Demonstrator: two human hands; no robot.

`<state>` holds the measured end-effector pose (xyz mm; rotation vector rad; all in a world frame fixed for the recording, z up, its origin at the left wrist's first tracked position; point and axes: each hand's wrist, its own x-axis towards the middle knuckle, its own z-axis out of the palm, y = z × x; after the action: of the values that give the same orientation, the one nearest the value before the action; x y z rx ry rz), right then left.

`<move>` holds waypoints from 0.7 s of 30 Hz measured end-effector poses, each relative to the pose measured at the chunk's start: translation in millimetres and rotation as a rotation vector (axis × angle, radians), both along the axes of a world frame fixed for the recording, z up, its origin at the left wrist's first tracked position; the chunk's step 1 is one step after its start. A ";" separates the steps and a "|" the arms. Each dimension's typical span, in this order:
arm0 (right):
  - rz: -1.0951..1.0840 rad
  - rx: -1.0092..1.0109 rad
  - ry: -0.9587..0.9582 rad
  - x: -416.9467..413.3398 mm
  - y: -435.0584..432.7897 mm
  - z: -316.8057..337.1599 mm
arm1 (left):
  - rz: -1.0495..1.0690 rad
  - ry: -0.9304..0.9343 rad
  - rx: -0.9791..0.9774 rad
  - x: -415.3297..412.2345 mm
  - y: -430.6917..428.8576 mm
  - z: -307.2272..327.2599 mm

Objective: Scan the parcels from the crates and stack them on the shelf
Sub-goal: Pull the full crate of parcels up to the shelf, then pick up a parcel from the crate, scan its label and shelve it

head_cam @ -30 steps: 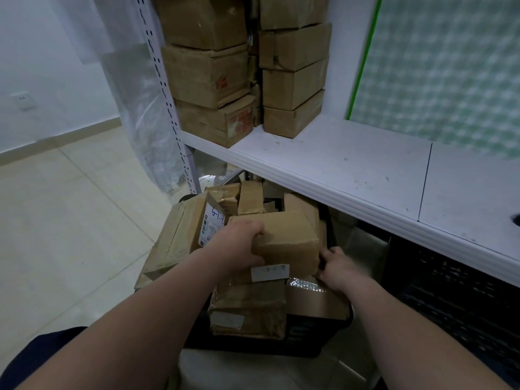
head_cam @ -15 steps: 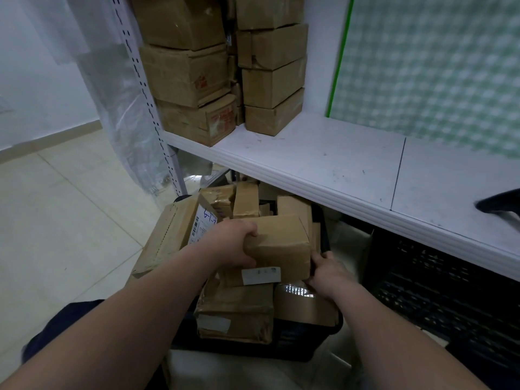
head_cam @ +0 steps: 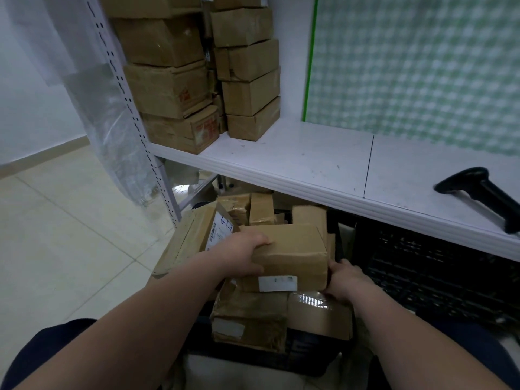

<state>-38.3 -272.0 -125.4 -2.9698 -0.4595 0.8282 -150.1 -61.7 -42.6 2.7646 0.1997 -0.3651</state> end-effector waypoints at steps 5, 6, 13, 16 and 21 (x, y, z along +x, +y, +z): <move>0.064 -0.116 -0.009 12.0 -1.9 18.3 | -0.009 -0.022 0.009 -7.1 -1.6 -4.3; 0.031 -0.093 -0.031 16.9 -2.2 24.6 | -0.009 -0.020 0.005 -6.8 -2.3 -4.7; -0.673 0.765 0.266 30.0 12.0 54.0 | 0.164 -0.050 -0.119 6.3 0.9 -9.1; -0.819 0.882 0.425 25.8 14.1 59.1 | 0.221 -0.052 -0.249 10.4 1.6 -7.1; -0.797 0.943 0.553 27.6 9.9 79.4 | 0.190 -0.127 -0.273 10.5 -0.9 0.7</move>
<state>-10.7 -262.1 -45.9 -1.7054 0.2912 0.9007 -139.7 -62.6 -41.9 2.4643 0.3491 -0.1534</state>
